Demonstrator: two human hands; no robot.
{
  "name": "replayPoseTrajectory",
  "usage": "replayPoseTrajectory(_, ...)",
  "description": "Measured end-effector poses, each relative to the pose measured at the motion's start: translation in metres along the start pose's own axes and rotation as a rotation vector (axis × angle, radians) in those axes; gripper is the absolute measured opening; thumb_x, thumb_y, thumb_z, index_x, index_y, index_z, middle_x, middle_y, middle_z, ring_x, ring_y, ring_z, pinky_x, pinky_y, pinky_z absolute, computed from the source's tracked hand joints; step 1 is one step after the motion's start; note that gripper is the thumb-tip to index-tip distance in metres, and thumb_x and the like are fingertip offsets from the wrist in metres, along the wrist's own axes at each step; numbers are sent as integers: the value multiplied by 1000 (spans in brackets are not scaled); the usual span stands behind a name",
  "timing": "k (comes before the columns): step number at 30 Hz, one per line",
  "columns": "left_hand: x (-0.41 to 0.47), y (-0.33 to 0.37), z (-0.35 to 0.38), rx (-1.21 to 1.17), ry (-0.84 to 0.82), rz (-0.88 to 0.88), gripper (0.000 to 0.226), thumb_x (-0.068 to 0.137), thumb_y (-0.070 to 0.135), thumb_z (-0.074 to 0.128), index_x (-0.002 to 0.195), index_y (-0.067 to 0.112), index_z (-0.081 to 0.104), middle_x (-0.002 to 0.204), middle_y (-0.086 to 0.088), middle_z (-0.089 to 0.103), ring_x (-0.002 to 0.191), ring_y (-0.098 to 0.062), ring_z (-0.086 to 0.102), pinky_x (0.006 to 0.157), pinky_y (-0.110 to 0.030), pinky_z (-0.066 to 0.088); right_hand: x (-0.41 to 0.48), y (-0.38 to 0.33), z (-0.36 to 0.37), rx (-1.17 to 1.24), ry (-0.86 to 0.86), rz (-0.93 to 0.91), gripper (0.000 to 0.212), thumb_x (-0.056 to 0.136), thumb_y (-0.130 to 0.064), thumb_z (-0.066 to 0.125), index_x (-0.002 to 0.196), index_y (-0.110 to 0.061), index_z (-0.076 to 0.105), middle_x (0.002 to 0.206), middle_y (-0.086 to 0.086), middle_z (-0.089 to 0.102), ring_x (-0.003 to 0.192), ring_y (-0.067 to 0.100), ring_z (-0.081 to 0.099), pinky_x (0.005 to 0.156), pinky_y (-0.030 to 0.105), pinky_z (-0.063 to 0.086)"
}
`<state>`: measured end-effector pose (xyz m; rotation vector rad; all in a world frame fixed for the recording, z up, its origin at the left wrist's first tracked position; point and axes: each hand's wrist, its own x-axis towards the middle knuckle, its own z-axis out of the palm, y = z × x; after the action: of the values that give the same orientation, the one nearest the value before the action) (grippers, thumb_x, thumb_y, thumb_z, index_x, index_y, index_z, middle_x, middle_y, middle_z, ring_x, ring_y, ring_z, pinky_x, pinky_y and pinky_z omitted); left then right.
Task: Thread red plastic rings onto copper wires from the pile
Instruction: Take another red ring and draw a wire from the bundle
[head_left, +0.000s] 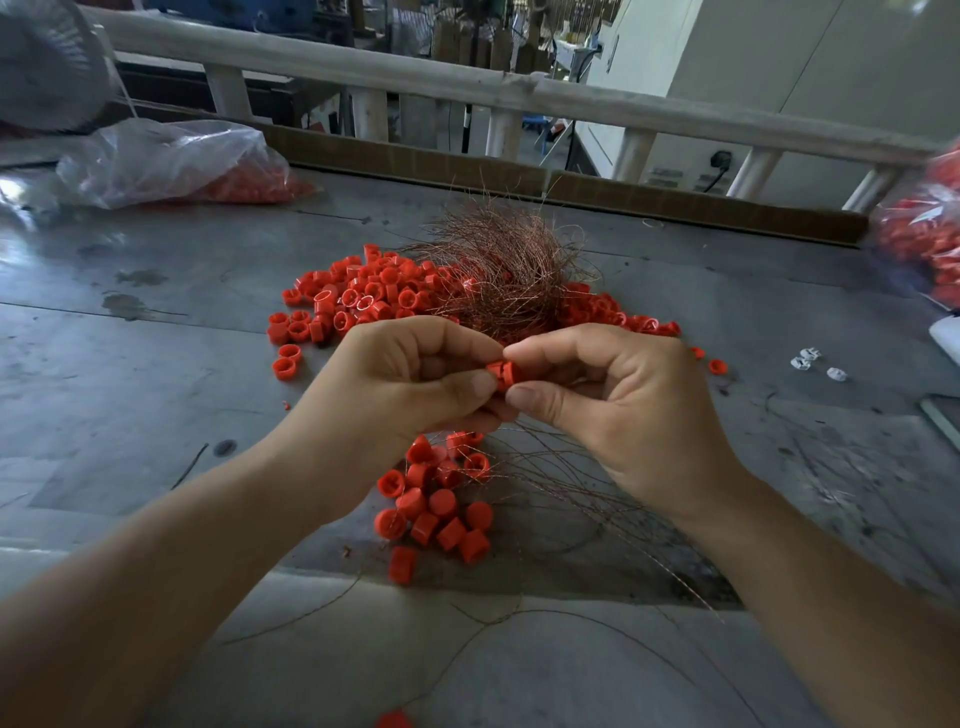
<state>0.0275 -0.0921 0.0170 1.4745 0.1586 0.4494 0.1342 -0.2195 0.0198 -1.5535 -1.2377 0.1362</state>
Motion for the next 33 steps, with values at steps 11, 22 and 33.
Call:
replayPoseTrajectory(11, 0, 1, 0, 4, -4, -5, 18, 60, 7, 61, 77, 11, 66, 68, -8, 71, 64, -16, 70, 57, -18, 54, 1, 0, 0, 20, -13, -5, 21, 68, -21, 68, 89, -27, 65, 84, -12, 68, 77, 4, 67, 70, 16, 52)
replayPoseTrajectory(22, 0, -1, 1, 31, 9, 3, 18, 60, 8, 61, 77, 10, 66, 68, -8, 71, 63, -16, 70, 57, -18, 54, -1, 2, 2, -18, 4, -8, 22, 70, -15, 71, 88, -26, 65, 83, -8, 68, 75, 6, 67, 69, 21, 55)
replayPoseTrajectory(33, 0, -4, -1, 131, -18, 46, 18, 62, 11, 62, 80, 13, 66, 71, -7, 72, 65, -17, 70, 58, -17, 54, -2, 0, 2, -86, 31, -38, 27, 67, -9, 74, 87, -25, 65, 82, -13, 66, 75, 4, 66, 68, 16, 53)
